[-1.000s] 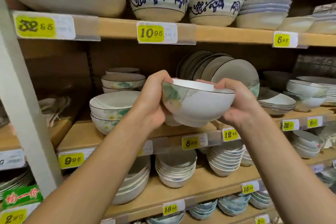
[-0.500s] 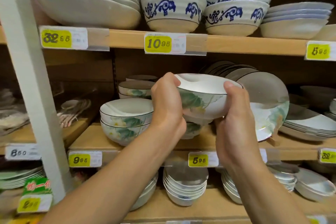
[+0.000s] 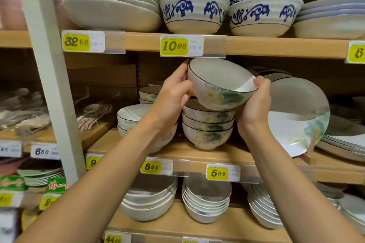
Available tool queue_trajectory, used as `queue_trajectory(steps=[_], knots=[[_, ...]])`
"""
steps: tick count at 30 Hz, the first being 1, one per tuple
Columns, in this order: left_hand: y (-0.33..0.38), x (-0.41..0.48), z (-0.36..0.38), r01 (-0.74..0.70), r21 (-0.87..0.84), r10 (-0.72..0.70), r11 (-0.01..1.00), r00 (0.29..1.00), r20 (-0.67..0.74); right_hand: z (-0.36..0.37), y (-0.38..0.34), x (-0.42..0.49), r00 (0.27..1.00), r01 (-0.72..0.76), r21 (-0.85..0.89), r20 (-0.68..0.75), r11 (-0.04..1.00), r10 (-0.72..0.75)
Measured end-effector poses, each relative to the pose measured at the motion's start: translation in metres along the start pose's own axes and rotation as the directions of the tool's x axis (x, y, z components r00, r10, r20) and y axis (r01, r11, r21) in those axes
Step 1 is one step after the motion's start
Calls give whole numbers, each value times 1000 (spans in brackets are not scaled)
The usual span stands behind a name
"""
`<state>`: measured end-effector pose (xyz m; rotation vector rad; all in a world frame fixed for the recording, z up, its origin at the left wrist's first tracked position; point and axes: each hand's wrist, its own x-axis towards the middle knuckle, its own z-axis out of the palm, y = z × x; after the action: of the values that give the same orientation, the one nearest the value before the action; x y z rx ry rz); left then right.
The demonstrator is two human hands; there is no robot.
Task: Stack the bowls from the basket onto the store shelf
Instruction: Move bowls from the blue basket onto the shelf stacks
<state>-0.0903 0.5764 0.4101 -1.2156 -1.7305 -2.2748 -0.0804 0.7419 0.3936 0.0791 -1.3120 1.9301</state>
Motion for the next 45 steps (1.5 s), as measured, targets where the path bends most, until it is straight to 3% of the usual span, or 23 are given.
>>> queue_trajectory(steps=[6, 9, 12, 22, 30, 37, 45], knots=[[-20, 20, -14, 105, 188, -111, 977, 994, 23, 4, 10, 20, 996, -63, -244, -79, 968, 45], [-29, 30, -25, 155, 369, -173, 917, 985, 15, 10, 12, 26, 992, -113, -337, -97, 935, 85], [-33, 36, -31, 219, 473, -259, 853, 966, 21, 13, 17, 30, 977, -193, -340, -149, 920, 151], [-40, 47, -36, 346, 548, -369, 761, 927, -74, 14, 26, 29, 913, -400, -355, -233, 845, 335], [-40, 48, -35, 387, 576, -398, 720, 910, -113, 14, 29, 29, 927, -365, -415, -248, 833, 283], [-41, 48, -38, 337, 716, -382, 612, 918, -105, 21, 29, 28, 940, -309, -433, -276, 847, 202], [-35, 44, -35, 299, 756, -368, 582, 926, -83, 25, 28, 23, 941, -296, -433, -285, 852, 183]])
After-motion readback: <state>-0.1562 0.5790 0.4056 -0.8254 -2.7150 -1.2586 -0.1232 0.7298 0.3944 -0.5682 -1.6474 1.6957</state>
